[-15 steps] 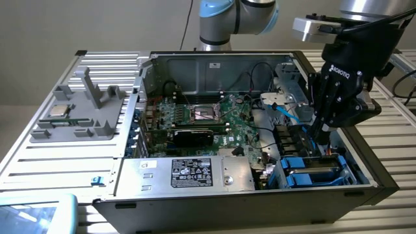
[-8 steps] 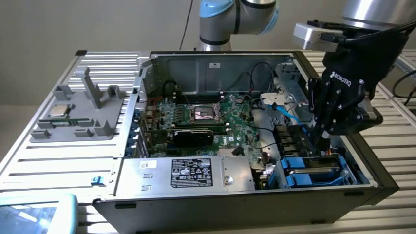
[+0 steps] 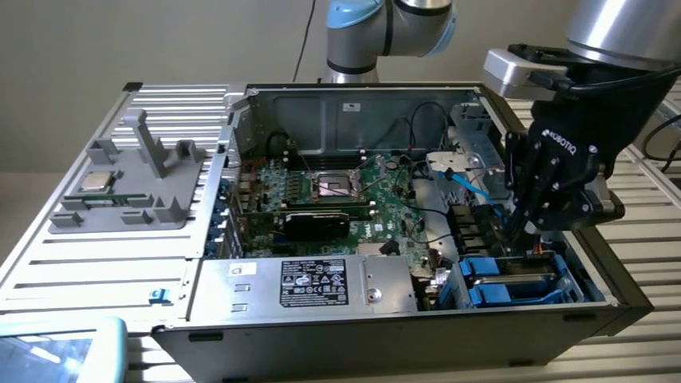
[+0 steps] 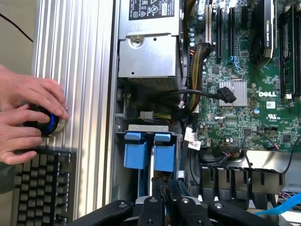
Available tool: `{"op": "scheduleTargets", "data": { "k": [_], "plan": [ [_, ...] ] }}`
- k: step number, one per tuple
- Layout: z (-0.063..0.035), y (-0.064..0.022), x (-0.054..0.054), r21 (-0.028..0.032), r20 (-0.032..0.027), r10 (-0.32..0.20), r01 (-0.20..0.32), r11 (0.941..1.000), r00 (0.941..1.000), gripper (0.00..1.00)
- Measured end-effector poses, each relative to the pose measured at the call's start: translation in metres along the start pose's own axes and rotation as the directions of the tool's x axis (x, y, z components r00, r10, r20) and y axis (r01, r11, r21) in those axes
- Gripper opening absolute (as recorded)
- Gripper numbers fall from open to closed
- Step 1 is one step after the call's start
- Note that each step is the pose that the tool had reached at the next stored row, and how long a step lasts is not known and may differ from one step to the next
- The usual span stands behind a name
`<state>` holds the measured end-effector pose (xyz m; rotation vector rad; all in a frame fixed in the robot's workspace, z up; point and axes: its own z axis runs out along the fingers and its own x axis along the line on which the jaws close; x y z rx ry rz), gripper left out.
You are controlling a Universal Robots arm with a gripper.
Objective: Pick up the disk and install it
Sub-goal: 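Insert the second disk wire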
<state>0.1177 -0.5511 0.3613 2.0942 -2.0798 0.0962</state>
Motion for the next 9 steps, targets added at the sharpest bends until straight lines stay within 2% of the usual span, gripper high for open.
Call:
{"op": "scheduleTargets", "data": {
  "k": [4,5,7,9],
  "plan": [
    [0.0037,-0.0003,0.0021,0.0005,0.0352,-0.003,0.003,1.0,0.9994,0.16],
    [0.0048,-0.0004,0.0027,0.0006,0.0413,-0.003,0.003,1.0,0.9991,0.16],
    [0.0074,-0.0006,0.0034,0.0007,0.0485,-0.004,0.004,1.0,0.9988,0.16],
    [0.0078,-0.0007,0.0041,0.0006,0.0492,-0.003,0.003,1.0,0.9988,0.16]
  ]
}}
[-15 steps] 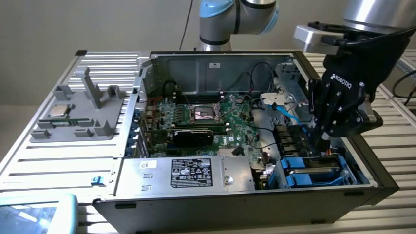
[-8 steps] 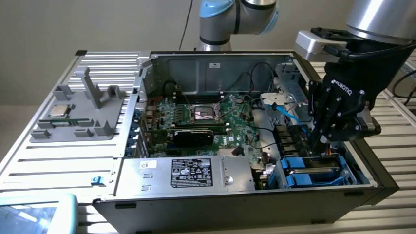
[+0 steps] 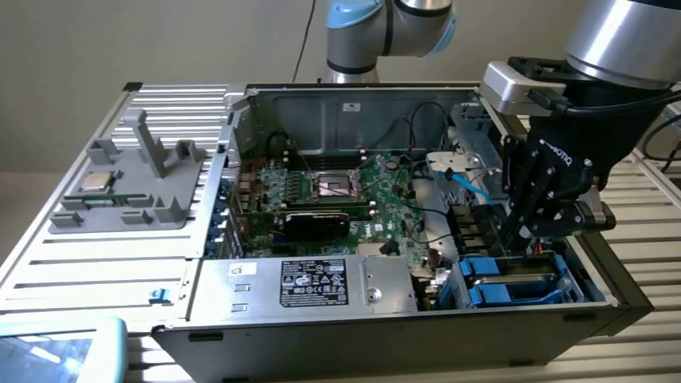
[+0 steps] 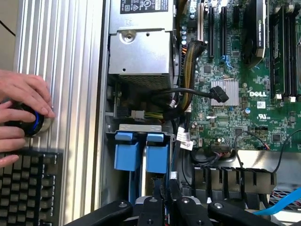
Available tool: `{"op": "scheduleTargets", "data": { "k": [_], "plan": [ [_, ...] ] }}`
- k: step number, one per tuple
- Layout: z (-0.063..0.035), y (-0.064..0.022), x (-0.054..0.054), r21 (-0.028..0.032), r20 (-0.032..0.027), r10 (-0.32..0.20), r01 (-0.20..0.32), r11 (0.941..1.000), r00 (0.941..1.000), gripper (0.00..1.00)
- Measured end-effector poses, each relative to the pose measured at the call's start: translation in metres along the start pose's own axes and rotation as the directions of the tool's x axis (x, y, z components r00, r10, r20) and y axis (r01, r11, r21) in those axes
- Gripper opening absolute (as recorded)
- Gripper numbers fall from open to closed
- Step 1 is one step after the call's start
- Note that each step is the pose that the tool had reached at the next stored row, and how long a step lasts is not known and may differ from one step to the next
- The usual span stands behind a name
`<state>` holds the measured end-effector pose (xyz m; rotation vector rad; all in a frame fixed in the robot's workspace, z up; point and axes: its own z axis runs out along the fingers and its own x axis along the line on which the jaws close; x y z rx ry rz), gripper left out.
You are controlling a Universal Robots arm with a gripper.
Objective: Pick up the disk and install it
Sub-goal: 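Insert the second disk wire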
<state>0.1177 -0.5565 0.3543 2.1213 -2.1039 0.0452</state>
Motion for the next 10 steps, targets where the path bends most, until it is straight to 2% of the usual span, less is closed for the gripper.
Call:
{"op": "scheduleTargets", "data": {
  "k": [2,3,4,6,7,9,10],
  "plan": [
    [0.0003,0.0,0.001,0.0,0.0016,0.0,0.0,1.0,1.0,0.16],
    [0.0006,0.0,0.002,0.0001,0.0095,0.0,0.0,1.0,1.0,0.16],
    [0.001,0.0,0.003,0.0002,0.0225,-0.001,0.001,1.0,0.9997,0.16],
    [0.0014,0.0,0.005,0.0004,0.0425,-0.002,0.002,1.0,0.9991,0.16],
    [0.0016,0.0,0.006,0.0004,0.0502,-0.002,0.002,1.0,0.9987,0.16],
    [0.002,-0.0001,0.009,0.0004,0.0553,-0.002,0.002,1.0,0.9985,0.16],
    [0.0023,-0.0001,0.011,0.0004,0.0597,-0.002,0.002,1.0,0.9982,0.16]
  ]
}}
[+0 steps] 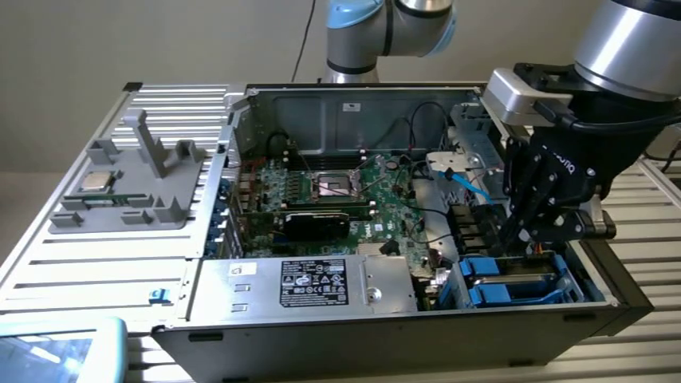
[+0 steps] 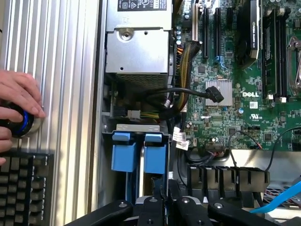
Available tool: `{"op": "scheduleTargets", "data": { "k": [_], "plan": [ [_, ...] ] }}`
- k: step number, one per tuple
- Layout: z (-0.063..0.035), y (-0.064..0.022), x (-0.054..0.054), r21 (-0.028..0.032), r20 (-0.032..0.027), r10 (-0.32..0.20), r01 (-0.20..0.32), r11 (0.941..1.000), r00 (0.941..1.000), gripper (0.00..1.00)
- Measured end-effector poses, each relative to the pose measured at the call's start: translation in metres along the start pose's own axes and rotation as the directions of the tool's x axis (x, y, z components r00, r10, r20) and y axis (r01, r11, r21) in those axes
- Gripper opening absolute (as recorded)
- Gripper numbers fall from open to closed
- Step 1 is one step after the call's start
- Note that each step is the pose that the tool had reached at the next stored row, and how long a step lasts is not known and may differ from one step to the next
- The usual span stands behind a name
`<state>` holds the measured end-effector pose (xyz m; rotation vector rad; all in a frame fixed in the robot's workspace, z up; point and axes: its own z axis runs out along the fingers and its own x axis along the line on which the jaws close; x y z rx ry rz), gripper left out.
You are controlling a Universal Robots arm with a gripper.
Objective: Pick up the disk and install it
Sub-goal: 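Insert the second disk wire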
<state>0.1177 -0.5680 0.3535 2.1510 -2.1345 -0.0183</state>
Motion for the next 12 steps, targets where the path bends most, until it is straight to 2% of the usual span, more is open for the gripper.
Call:
{"op": "scheduleTargets", "data": {
  "k": [5,12],
  "plan": [
    [0.0007,-0.0001,0.007,0.0002,0.0303,-0.001,0.001,1.0,0.9995,0.16],
    [0.0027,-0.0006,0.013,0.0,0.0528,0.004,-0.004,1.0,0.9986,0.16]
  ]
}}
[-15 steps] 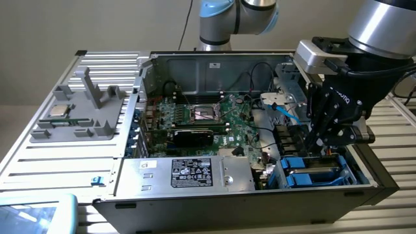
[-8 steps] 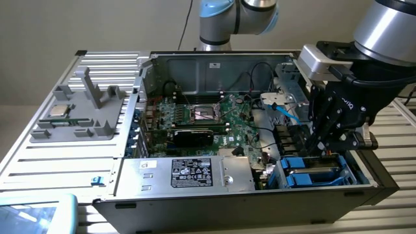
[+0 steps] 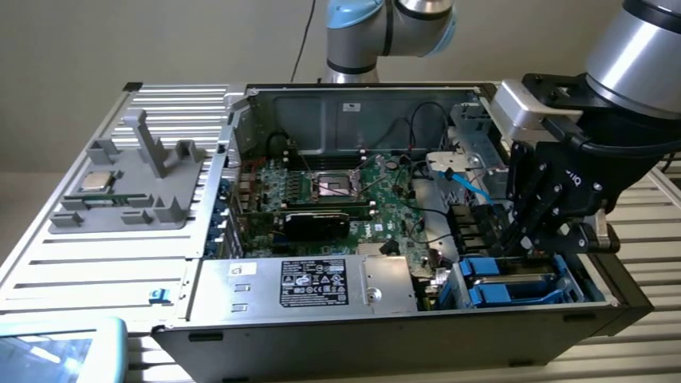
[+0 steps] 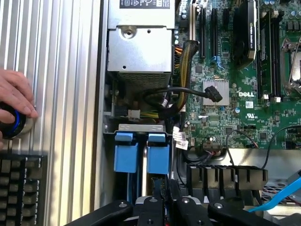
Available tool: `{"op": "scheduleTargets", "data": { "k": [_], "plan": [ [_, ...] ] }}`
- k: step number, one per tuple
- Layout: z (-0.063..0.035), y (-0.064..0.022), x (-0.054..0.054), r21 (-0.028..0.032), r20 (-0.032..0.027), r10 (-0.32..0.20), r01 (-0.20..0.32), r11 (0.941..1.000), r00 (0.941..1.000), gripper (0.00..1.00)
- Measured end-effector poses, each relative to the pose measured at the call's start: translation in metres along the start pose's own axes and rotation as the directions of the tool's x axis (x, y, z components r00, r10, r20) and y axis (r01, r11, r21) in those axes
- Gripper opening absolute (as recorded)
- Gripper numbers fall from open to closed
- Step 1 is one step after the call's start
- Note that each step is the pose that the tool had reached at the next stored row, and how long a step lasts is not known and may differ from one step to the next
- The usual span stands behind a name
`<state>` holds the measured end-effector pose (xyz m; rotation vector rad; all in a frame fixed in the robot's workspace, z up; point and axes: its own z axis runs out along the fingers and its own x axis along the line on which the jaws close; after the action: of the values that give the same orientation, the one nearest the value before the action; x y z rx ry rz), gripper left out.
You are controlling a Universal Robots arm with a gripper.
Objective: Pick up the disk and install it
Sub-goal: 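Insert the second disk wire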
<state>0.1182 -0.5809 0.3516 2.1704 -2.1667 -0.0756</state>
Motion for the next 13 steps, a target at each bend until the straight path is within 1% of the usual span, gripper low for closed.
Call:
{"op": "scheduleTargets", "data": {
  "k": [2,7,9,10,13],
  "plan": [
    [0.0011,-0.0001,0.0008,0.0,0.0051,0.002,-0.002,1.0,1.0,0.16],
    [0.0032,-0.0004,0.003,-0.0002,0.0151,0.008,-0.008,1.0,0.9999,0.16],
    [0.0035,-0.0004,0.0036,-0.0002,0.0218,0.009,-0.009,1.0,0.9997,0.16],
    [0.0035,-0.0005,0.0037,-0.0003,0.0238,0.008,-0.008,1.0,0.9997,0.16],
    [0.0035,-0.0005,0.0037,-0.0003,0.0239,0.008,-0.008,1.0,0.9997,0.16]
  ]
}}
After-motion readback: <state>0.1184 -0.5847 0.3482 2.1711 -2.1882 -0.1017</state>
